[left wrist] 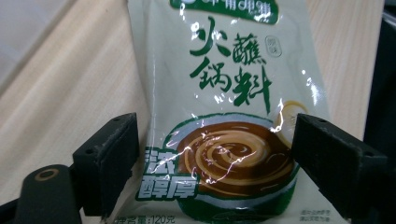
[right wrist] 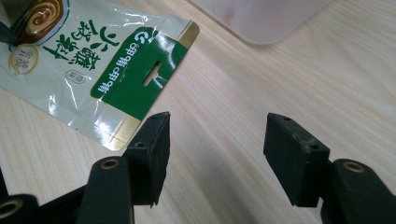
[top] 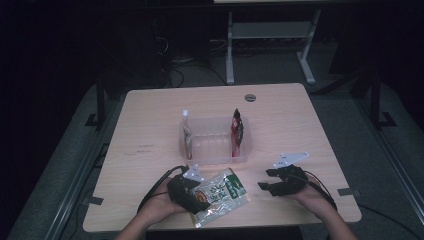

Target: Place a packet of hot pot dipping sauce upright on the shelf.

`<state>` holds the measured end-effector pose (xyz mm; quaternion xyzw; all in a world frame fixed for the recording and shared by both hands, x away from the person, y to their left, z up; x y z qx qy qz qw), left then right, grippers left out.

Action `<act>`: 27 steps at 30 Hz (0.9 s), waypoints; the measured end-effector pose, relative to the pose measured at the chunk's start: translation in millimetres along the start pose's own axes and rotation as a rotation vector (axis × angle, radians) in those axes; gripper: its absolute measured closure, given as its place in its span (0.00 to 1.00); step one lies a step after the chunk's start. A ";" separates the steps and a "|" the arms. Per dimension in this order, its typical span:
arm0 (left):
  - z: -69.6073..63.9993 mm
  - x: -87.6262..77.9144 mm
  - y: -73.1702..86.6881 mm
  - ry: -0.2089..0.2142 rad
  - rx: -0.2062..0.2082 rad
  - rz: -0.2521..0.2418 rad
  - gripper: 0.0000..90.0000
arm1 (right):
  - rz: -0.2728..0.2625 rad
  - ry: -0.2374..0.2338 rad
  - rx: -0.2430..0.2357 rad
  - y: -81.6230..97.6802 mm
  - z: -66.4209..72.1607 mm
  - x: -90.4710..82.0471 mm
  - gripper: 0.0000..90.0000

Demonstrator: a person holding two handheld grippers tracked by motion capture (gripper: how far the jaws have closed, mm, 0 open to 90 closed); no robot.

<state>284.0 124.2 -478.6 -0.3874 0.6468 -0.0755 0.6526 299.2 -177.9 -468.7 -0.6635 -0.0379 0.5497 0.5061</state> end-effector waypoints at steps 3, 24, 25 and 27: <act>-1.3 1.8 0.4 0.005 0.004 0.002 0.16 | -0.001 -0.001 -0.003 0.3 -0.1 0.4 0.45; -10.7 2.7 1.8 -0.087 0.039 0.012 0.27 | -0.005 0.016 0.001 0.8 -3.2 -1.2 0.45; -9.6 1.6 2.2 -0.091 0.033 0.003 0.31 | -0.004 0.016 0.007 0.7 -2.7 -1.6 0.45; -6.8 -0.5 2.4 -0.107 0.018 -0.010 0.43 | -0.004 0.018 0.009 0.4 -2.2 -2.2 0.45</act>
Point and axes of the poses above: each handheld gripper's, and its own axes: x roughly forward along the jaws, y roughly out of its underside, z roughly to its left, the point moved 3 cm from there along x, roughly forward along the jaws, and after that the axes turned 3 degrees about -z, right-handed, at the moved point
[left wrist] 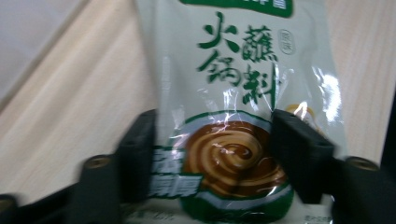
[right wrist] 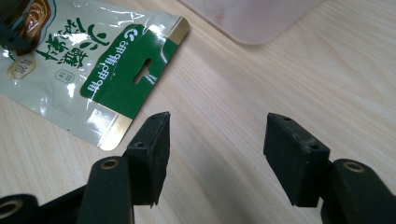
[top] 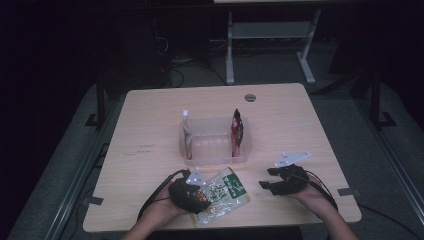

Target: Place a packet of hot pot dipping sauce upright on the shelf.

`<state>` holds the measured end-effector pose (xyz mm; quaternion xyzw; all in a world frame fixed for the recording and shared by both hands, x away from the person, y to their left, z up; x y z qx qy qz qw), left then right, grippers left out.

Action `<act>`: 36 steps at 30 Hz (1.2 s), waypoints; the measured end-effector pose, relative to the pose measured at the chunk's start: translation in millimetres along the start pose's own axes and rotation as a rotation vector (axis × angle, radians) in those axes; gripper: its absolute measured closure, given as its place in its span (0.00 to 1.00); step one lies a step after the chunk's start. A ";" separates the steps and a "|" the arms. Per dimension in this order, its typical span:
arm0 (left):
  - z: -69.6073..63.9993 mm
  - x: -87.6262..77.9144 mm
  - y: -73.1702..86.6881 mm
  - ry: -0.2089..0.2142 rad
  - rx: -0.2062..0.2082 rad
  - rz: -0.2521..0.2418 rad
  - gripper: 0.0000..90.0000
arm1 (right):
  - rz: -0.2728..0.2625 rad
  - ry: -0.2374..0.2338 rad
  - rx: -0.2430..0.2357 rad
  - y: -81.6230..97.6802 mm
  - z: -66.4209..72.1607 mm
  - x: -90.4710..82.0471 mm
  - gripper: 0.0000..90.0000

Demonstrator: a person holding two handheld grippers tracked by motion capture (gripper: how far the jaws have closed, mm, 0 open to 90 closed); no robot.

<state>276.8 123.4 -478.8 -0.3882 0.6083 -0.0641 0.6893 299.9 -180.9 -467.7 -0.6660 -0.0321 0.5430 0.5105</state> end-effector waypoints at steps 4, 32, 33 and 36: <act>4.7 -2.8 0.5 -0.010 -0.006 0.002 0.71 | -0.002 0.001 -0.001 -0.4 0.0 0.0 0.45; 7.2 -65.8 -9.3 0.074 0.072 -0.277 1.00 | -0.151 -0.355 -0.028 -59.8 38.2 18.3 0.31; 7.2 -68.3 -9.8 0.073 0.077 -0.281 1.00 | -0.150 -0.365 -0.030 -62.7 39.9 20.9 0.31; 7.1 -72.7 -9.7 0.068 0.081 -0.291 1.00 | -0.150 -0.409 -0.040 -70.1 44.1 28.3 0.32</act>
Point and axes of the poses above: each handheld gripper's, and its own axes: x roughly forward along the jaws, y roughly out of its underside, z roughly to its left, the point moved 3 cm from there along x, roughly forward along the jaws, and after that the axes turned 3 degrees about -z, right-handed, at the moved point
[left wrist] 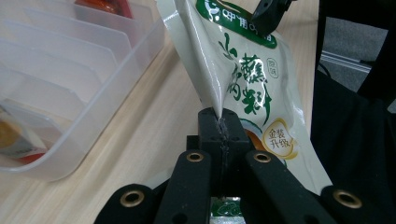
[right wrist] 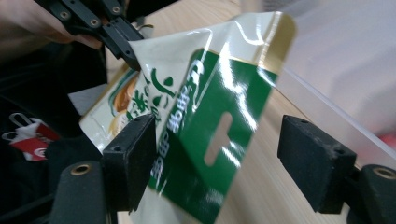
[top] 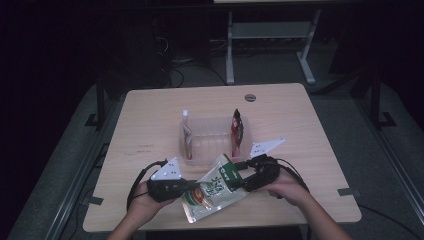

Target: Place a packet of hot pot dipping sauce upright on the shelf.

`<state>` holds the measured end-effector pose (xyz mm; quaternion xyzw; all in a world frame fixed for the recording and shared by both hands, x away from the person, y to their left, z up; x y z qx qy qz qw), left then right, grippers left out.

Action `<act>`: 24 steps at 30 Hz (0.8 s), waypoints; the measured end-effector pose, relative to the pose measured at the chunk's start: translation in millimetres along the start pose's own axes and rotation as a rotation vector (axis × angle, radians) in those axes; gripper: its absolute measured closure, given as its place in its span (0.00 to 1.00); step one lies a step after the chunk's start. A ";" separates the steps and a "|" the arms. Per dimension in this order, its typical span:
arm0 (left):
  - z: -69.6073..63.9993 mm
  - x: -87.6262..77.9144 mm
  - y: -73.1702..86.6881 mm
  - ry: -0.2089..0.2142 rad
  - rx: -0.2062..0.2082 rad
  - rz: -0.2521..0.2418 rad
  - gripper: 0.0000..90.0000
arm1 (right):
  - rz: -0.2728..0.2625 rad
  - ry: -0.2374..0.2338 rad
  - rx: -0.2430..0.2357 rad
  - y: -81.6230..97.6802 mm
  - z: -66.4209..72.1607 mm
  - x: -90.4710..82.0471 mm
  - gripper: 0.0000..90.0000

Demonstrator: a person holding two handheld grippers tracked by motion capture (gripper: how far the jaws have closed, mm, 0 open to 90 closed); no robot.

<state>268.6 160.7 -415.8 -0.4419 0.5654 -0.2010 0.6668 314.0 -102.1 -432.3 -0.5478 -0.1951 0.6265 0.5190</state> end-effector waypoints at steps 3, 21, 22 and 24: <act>1.2 -3.0 0.5 -0.007 -0.001 -0.009 1.00 | 0.011 -0.033 -0.011 -5.5 1.7 7.8 0.40; 10.3 -6.8 4.7 -0.044 -0.001 -0.019 1.00 | -0.005 -0.093 -0.024 -13.9 9.6 8.0 0.94; 10.7 -6.4 5.0 -0.044 0.002 -0.018 1.00 | 0.004 -0.092 -0.028 -13.4 9.9 8.4 0.96; 11.5 -6.2 5.5 -0.046 0.005 -0.012 1.00 | 0.009 -0.091 -0.044 -13.3 11.7 9.6 0.98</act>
Point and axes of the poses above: each handheld gripper's, and its own axes: x roughly forward along the jaws, y roughly out of its underside, z roughly to its left, the point moved 3 cm from there along x, roughly forward along the jaws, and after that the axes turned 3 degrees about -z, right-handed, at the moved point
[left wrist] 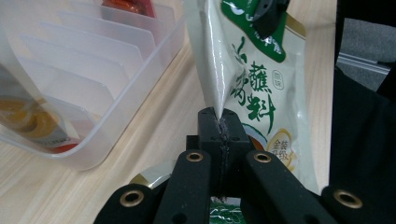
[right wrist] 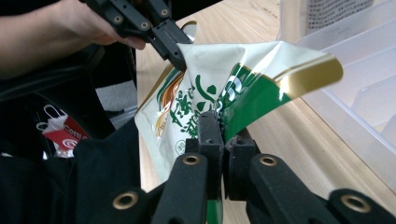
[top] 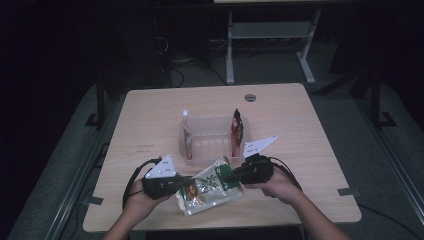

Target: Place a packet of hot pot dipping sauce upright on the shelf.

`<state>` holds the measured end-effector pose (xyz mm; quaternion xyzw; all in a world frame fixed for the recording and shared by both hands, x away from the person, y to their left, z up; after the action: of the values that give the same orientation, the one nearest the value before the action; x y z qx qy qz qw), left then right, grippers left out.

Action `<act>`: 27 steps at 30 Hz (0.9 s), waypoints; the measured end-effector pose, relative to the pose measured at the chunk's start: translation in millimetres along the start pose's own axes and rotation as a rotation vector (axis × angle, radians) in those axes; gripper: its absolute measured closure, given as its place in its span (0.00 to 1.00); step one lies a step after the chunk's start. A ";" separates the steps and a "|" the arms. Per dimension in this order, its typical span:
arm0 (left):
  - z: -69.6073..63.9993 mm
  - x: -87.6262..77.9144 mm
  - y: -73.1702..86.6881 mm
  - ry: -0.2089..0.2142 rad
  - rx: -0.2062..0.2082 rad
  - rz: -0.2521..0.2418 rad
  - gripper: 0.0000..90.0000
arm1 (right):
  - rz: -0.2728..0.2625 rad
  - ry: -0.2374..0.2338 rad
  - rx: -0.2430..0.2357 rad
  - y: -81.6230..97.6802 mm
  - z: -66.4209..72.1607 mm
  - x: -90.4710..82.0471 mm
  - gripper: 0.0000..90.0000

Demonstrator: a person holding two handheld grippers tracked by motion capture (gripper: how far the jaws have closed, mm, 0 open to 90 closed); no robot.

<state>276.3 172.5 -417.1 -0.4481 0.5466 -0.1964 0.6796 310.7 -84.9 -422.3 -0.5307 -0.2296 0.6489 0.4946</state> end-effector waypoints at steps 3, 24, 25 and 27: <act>1.6 0.0 1.6 0.006 -0.004 -0.011 1.00 | 0.002 -0.013 -0.017 -0.6 2.2 -0.3 0.99; 11.2 -2.7 4.8 0.005 -0.110 -0.080 0.38 | -0.110 -0.074 -0.049 -16.7 20.2 -9.1 1.00; 10.8 -2.8 4.8 0.011 -0.115 -0.076 0.36 | -0.117 -0.077 -0.048 -17.8 21.4 -9.4 1.00; 9.6 -3.2 5.0 0.021 -0.133 -0.073 0.33 | -0.122 -0.077 -0.055 -20.0 22.8 -10.9 1.00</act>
<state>283.0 181.3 -419.5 -0.5099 0.5487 -0.1891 0.6350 297.2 -81.3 -393.3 -0.5036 -0.2981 0.6310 0.5093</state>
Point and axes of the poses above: each handheld gripper's, and its own axes: x roughly forward along the jaws, y roughly out of its underside, z roughly to its left, the point moved 3 cm from there along x, roughly forward along the jaws, and after that the axes turned 3 degrees about -z, right-handed, at the moved point
